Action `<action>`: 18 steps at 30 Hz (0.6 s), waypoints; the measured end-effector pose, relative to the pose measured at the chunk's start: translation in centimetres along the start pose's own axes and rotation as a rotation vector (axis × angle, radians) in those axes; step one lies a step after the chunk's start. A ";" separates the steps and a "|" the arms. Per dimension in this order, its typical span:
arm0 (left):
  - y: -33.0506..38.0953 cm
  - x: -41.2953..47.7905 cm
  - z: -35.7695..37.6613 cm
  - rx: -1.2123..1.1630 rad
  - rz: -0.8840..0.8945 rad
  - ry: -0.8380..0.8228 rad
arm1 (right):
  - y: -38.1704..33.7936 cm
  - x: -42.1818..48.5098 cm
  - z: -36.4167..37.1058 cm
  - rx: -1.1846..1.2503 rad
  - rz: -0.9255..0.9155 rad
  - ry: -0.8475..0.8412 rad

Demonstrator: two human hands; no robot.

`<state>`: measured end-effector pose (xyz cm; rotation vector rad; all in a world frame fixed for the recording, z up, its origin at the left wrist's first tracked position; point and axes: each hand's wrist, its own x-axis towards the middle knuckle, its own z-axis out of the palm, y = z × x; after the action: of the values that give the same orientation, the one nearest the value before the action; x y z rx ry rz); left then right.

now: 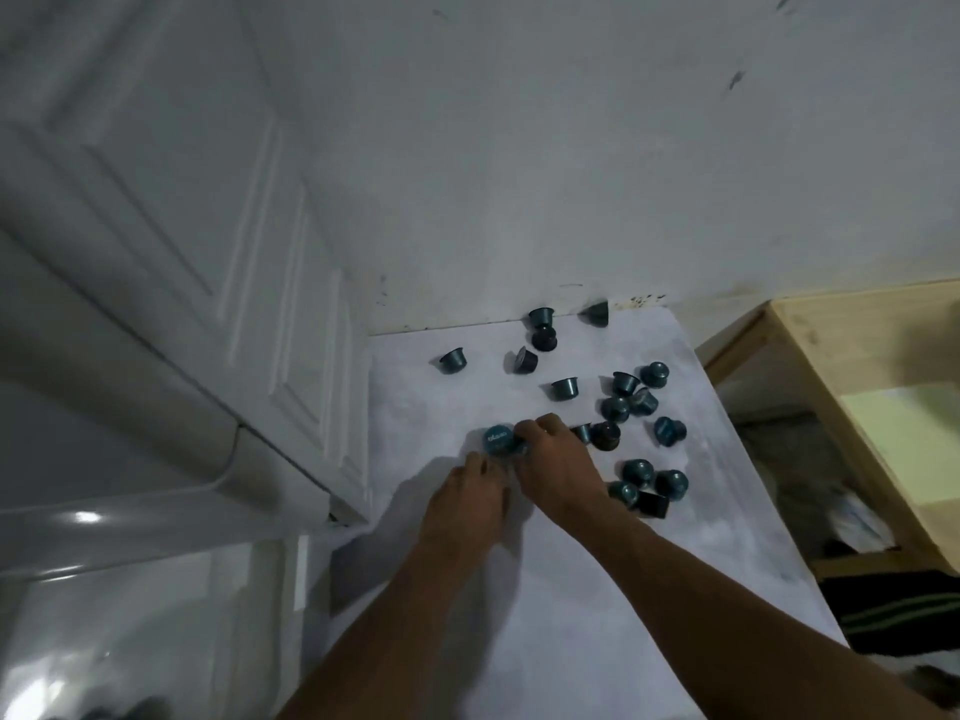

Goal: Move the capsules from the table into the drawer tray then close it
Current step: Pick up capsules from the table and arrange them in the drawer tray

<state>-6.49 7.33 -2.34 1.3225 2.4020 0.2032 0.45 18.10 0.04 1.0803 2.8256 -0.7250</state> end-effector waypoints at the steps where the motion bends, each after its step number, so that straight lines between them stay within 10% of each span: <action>1: -0.2 0.5 0.2 -0.037 0.007 -0.001 | 0.1 0.4 0.3 0.003 0.009 -0.006; 18: -2.6 2.3 0.4 -0.248 -0.035 0.119 | 1.8 2.8 0.1 0.021 0.076 -0.069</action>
<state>-9.44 7.81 -4.13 1.1842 2.4006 0.5652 -0.53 21.00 -1.29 1.1356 2.7100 -0.7713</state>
